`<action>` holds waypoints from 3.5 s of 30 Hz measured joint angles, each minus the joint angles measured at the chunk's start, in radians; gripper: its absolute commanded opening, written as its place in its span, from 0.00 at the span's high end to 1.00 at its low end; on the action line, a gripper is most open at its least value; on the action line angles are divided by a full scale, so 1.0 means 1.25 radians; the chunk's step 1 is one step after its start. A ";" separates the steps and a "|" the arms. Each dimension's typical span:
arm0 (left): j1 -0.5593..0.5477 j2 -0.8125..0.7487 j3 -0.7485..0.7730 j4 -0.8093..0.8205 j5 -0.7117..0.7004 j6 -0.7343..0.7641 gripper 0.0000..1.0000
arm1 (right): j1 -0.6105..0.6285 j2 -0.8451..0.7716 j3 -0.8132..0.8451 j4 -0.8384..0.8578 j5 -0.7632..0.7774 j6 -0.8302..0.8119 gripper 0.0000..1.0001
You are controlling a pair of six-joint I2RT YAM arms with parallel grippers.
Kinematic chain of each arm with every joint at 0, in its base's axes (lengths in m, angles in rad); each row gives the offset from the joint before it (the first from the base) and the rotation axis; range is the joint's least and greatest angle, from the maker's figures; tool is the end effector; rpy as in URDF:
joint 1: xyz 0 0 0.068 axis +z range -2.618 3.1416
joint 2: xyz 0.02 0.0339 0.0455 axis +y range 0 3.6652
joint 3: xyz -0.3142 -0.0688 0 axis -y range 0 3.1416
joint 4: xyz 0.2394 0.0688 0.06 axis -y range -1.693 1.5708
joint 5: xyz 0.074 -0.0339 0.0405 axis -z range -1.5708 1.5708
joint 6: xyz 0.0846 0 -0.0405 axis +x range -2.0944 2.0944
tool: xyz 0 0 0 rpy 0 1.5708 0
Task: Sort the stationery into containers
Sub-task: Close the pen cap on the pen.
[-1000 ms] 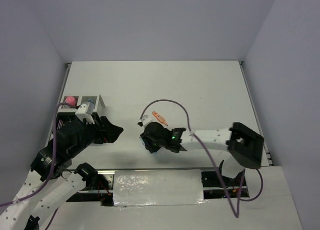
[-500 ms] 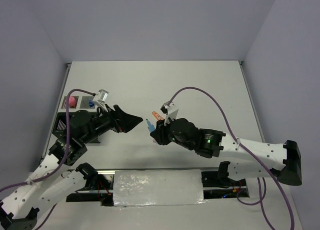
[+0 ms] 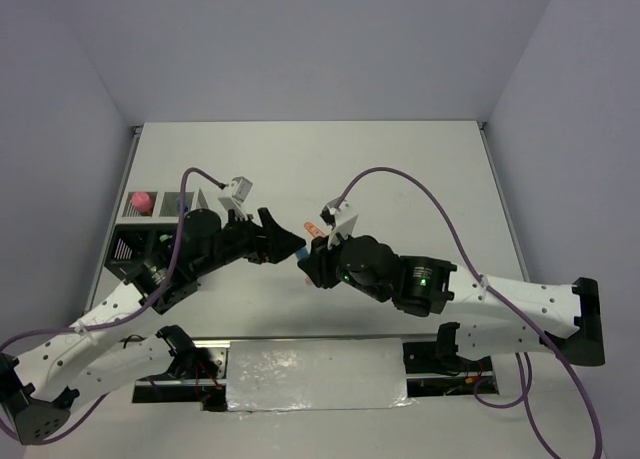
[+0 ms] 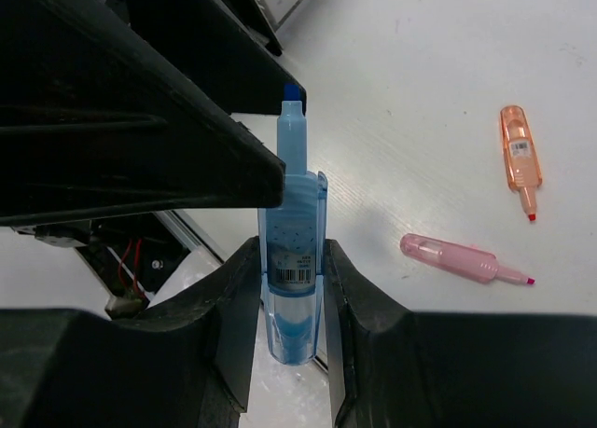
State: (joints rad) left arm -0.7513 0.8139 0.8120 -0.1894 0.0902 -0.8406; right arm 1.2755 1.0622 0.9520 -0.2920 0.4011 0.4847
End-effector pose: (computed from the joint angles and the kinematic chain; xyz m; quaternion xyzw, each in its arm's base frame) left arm 0.1403 -0.1415 0.3714 -0.0057 0.7711 -0.4786 0.4199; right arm 0.1047 0.2308 0.3618 -0.2134 0.7966 0.3108 0.4725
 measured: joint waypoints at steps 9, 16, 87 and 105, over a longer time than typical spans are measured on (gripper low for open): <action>-0.005 -0.002 -0.011 0.060 -0.009 -0.018 0.68 | 0.001 0.026 0.034 0.000 0.004 -0.020 0.97; -0.005 0.003 -0.018 0.079 -0.005 -0.026 1.00 | 0.001 0.029 0.034 -0.001 0.006 -0.027 0.97; -0.013 -0.162 -0.209 0.370 -0.067 -0.214 1.00 | -0.189 -0.086 -0.195 0.421 -0.353 0.363 0.54; -0.009 -0.127 -0.160 0.285 -0.105 -0.200 0.01 | -0.220 -0.086 -0.195 0.420 -0.392 0.361 1.00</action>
State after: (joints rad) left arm -0.7631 0.6552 0.6121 0.1665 -0.0414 -1.0904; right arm 1.0008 0.9546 0.7078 0.2329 -0.0891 0.9363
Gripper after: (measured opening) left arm 0.915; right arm 0.224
